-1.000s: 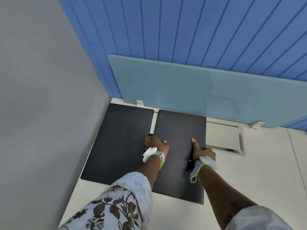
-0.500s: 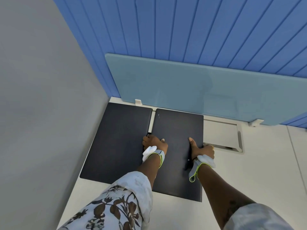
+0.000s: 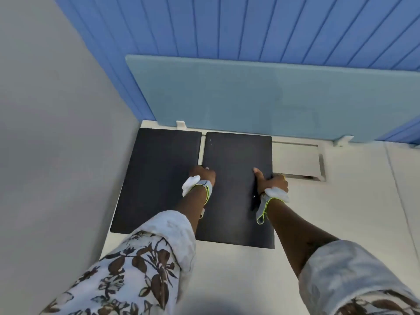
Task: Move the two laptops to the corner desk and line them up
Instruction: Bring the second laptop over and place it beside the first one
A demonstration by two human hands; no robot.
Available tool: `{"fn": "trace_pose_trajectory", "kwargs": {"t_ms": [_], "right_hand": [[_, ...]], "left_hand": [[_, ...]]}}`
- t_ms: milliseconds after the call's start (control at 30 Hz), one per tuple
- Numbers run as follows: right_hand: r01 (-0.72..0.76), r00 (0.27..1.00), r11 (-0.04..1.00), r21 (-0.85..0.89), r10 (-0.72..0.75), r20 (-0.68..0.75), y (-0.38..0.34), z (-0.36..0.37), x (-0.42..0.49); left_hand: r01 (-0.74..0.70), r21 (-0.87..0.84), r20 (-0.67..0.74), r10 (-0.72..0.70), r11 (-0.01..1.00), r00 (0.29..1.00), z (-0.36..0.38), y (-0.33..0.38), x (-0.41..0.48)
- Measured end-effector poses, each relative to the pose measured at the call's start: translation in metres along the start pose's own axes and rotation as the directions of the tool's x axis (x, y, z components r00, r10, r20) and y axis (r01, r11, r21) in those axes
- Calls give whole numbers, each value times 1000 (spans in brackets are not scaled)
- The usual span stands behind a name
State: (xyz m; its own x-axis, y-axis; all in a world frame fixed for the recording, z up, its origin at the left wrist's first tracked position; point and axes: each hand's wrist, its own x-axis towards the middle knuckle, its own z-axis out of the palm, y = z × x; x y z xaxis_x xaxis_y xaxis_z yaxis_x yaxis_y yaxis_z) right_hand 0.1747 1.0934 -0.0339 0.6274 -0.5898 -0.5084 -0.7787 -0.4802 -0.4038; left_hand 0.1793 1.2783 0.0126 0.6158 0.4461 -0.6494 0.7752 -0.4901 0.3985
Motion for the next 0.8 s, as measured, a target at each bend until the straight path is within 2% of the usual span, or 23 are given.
{"fn": "trace_pose_trajectory", "kwargs": {"t_ms": [300,800], "right_hand": [[-27,999,1000,-3,27,32,-2,-3,2],[-23,1000,999,-44,23,-1,-2,1,0]], "left_hand": [[-49,82,51,45,995,998,-11,7,-7],[-58,44,-11,58,997,998,-5,3,-10]]}}
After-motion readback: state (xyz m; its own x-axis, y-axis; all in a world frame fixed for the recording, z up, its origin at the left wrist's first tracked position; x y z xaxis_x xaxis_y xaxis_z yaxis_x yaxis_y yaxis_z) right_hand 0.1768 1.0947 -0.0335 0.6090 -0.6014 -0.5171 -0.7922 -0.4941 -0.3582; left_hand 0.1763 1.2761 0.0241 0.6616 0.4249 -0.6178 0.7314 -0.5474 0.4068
